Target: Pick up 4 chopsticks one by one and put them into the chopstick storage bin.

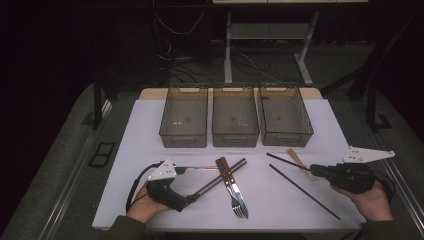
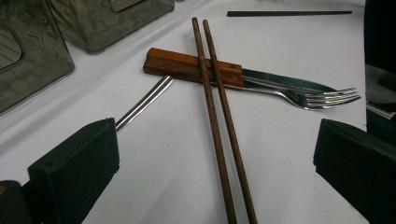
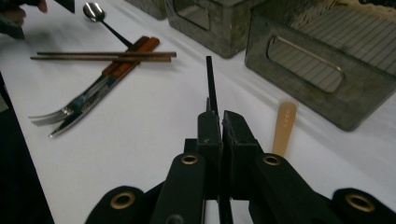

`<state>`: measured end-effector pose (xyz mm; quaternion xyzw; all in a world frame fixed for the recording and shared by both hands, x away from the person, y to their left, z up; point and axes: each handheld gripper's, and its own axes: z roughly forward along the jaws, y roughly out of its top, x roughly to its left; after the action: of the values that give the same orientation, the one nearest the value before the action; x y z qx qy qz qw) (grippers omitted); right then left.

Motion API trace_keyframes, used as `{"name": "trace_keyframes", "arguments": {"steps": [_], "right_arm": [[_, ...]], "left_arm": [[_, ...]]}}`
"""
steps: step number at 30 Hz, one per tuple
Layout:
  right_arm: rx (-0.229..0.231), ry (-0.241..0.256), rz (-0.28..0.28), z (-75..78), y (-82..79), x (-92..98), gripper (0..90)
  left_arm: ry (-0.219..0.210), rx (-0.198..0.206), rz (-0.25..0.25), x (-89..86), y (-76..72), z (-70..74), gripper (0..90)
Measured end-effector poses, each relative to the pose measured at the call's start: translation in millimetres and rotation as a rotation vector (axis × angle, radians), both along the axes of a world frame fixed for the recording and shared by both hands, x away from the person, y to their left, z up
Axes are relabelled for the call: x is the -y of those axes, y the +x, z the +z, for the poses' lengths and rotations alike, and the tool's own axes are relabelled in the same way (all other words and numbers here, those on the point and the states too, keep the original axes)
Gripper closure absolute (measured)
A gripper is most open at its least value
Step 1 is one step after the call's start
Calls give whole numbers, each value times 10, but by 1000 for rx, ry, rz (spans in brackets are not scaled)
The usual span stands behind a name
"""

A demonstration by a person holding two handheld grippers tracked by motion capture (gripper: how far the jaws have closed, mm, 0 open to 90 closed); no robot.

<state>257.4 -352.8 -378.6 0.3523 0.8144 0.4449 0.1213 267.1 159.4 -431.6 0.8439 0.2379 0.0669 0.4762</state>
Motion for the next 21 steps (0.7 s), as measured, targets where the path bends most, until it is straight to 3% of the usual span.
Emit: {"name": "trace_keyframes", "arguments": {"steps": [10,14,21], "right_arm": [[24,53,-5,164,118,-137,864],[28,68,-3,216,177,-219,864],[30,76,7,256,287,-377,864]], "left_arm": [[-3,-6,16,-1,11,-40,0],[-8,13,9,5,8,-37,0],[-5,1,17,-6,14,-53,0]]}}
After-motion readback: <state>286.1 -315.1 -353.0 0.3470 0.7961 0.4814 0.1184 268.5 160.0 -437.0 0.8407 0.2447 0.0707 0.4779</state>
